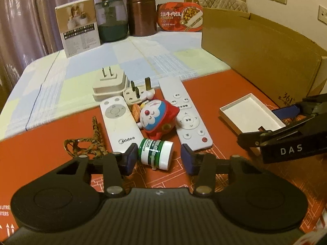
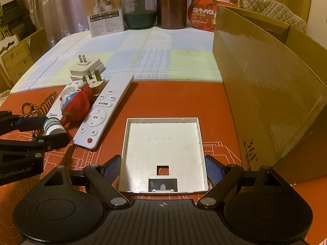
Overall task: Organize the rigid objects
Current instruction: 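Grasp the green-and-white pill bottle with the left tool while the right tool holds the frame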
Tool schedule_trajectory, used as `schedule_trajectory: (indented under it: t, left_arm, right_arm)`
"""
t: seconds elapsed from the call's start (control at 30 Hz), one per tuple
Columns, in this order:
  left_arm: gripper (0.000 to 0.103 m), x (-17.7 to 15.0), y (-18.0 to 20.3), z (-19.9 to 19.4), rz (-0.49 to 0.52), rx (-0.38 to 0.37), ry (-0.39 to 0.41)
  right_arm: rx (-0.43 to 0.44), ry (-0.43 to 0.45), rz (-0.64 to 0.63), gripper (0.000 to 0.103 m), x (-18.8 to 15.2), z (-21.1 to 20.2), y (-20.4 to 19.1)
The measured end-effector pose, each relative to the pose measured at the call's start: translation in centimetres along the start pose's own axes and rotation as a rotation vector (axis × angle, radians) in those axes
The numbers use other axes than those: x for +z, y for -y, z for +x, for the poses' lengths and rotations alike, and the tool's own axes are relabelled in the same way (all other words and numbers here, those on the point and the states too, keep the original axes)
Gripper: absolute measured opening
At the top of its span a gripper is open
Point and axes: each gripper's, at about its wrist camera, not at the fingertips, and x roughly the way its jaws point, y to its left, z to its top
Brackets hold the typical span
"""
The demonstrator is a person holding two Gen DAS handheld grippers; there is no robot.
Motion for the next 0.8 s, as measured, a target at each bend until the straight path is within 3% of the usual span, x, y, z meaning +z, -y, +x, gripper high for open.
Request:
schedule_trajectory:
  t: [0.37, 0.57, 0.8]
  left_arm:
    - [0.038, -0.27, -0.51, 0.20, -0.069, -0.008, -0.019]
    - [0.028, -0.10, -0.67, -0.02, -0.080, 0.000, -0.008]
    - [0.027, 0.08, -0.48, -0.57, -0.080, 0.000, -0.017]
  right_arm:
    - [-0.009, 0.009, -0.012, 0.083, -0.10, 0.22, -0.10]
    - [-0.009, 0.009, -0.009, 0.083, -0.12, 0.31, -0.06]
    - [-0.016, 0.004, -0.017, 0.083, 0.08, 0.58, -0.15]
